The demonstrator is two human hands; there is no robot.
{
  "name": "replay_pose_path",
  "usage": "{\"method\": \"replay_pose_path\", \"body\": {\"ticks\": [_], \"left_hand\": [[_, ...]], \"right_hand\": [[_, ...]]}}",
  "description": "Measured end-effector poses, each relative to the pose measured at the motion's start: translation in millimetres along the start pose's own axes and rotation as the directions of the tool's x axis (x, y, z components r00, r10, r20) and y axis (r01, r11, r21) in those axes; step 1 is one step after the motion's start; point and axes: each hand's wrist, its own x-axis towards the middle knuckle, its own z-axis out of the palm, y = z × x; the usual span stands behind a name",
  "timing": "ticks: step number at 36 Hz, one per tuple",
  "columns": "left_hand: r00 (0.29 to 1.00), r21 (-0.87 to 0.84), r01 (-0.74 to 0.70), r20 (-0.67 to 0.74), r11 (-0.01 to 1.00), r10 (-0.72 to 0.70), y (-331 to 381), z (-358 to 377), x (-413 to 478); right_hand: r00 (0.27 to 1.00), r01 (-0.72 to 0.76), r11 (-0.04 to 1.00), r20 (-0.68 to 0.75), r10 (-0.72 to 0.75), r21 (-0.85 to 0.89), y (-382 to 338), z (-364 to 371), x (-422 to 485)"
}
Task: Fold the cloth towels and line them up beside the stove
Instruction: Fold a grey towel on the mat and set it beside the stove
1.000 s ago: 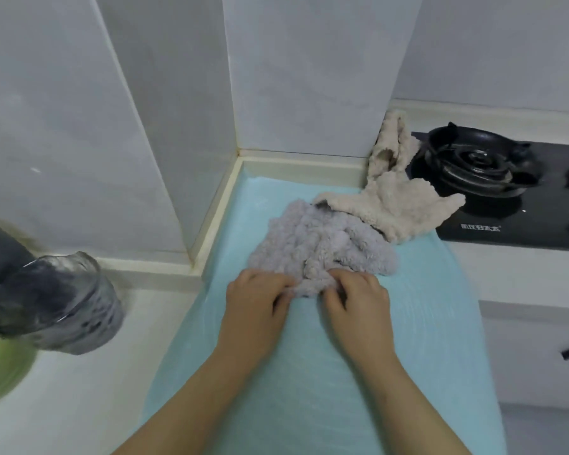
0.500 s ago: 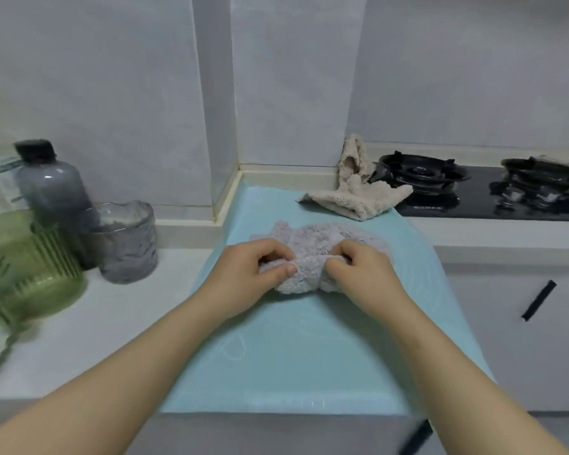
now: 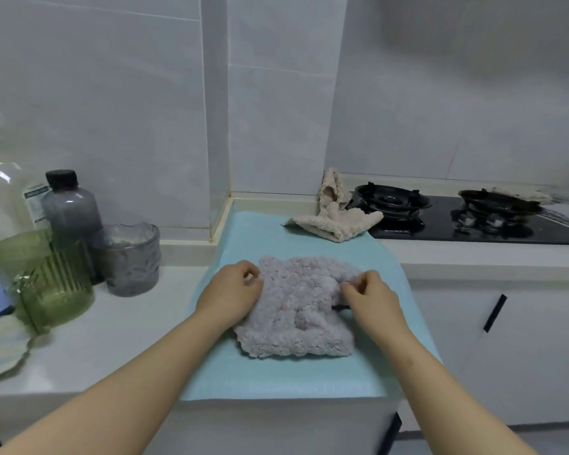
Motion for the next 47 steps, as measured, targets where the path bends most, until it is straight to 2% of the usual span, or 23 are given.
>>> {"method": "replay_pose_path", "body": {"ticks": [3, 5, 7, 9, 13, 18, 22, 25, 29, 31, 35, 37, 40, 42, 43, 45, 47], "left_hand": [[0.995, 0.297, 0.027, 0.079, 0.954, -0.053, 0, 8, 11], [0.999, 0.486, 0.016, 0.029, 0.874, -0.034, -1, 15, 12], [0.999, 0.533, 0.009, -0.048, 0.846, 0.020, -3, 21, 8], [0.995, 0.514, -0.012, -0.082, 0.857, 0.063, -6, 25, 6], [0.994, 0.420, -0.017, -0.091, 0.907, 0.061, -10, 23, 9], [0.990, 0.360, -0.014, -0.123, 0.933, 0.063, -14, 25, 11], [0.987, 0.455, -0.064, -0.104, 0.888, 0.124, -11, 23, 11], [0.975, 0.523, -0.110, -0.108, 0.845, 0.194, -6, 14, 22], [0.927, 0.582, -0.103, -0.238, 0.807, 0.290, 1, -3, 42], [0.914, 0.616, -0.056, -0.284, 0.785, 0.289, 1, -8, 46], [0.973, 0.745, 0.006, -0.159, 0.667, 0.169, -10, 0, 45], [0.969, 0.714, -0.025, -0.156, 0.700, 0.193, -8, 5, 40], [0.958, 0.541, -0.122, -0.155, 0.832, 0.241, 7, 8, 21], [0.985, 0.400, -0.123, -0.061, 0.908, 0.160, 10, 10, 9], [0.993, 0.369, -0.106, -0.007, 0.923, 0.117, 7, 11, 3], [0.992, 0.438, -0.130, 0.061, 0.890, 0.115, -4, 16, -4], [0.989, 0.461, -0.145, 0.055, 0.876, 0.135, -11, 19, -7]], "right_hand": [[0.998, -0.018, 0.991, 0.065, 0.027, -0.132, -6, 9, 11], [0.996, 0.000, 0.985, 0.083, 0.015, -0.171, -13, 15, 15], [0.994, 0.021, 0.977, 0.110, 0.003, -0.214, -16, 21, 17], [0.991, 0.042, 0.969, 0.136, -0.009, -0.243, -17, 28, 18], [0.990, 0.115, 0.963, 0.107, -0.091, -0.243, -13, 36, 15], [0.996, 0.040, 0.961, 0.089, -0.016, -0.273, -10, 37, 17], [0.991, 0.093, 0.939, 0.123, -0.055, -0.331, -10, 40, 21], [0.990, 0.124, 0.958, 0.102, -0.101, -0.257, -10, 39, 21], [0.984, 0.174, 0.972, 0.049, -0.169, -0.158, -9, 41, 19], [0.979, 0.202, 0.971, 0.040, -0.198, -0.130, -9, 39, 17], [0.968, 0.248, 0.965, 0.051, -0.244, -0.089, -13, 35, 13], [0.968, 0.248, 0.967, 0.052, -0.245, -0.056, -13, 35, 12], [0.971, 0.236, 0.971, 0.051, -0.233, -0.047, -14, 36, 13], [0.973, 0.227, 0.973, 0.047, -0.224, -0.048, -14, 36, 13], [0.974, 0.223, 0.974, 0.044, -0.221, -0.042, -13, 36, 13], [0.976, 0.214, 0.976, 0.034, -0.213, -0.026, -11, 36, 13], [0.985, 0.175, 0.983, 0.010, -0.175, -0.061, -10, 37, 14]]}}
